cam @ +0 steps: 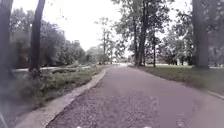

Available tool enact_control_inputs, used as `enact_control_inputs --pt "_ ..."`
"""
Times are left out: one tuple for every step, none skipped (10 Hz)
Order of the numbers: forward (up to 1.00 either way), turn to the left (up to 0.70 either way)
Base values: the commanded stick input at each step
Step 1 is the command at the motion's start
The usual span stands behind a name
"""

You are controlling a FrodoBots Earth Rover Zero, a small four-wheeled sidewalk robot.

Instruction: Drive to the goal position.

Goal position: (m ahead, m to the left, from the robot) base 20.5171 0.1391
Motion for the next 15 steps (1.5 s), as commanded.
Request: enact_control_inputs --pt "0.70 0.00" --pt "0.70 0.00" --pt "0.70 0.00" --pt "0.70 0.00" --pt "0.70 0.00" --pt "0.70 0.00" --pt "0.70 0.00" --pt "0.70 0.00" --pt "0.70 0.00" --pt "0.70 0.00" --pt "0.70 0.00" --pt "0.70 0.00" --pt "0.70 0.00" --pt "0.70 0.00" --pt "0.70 0.00"
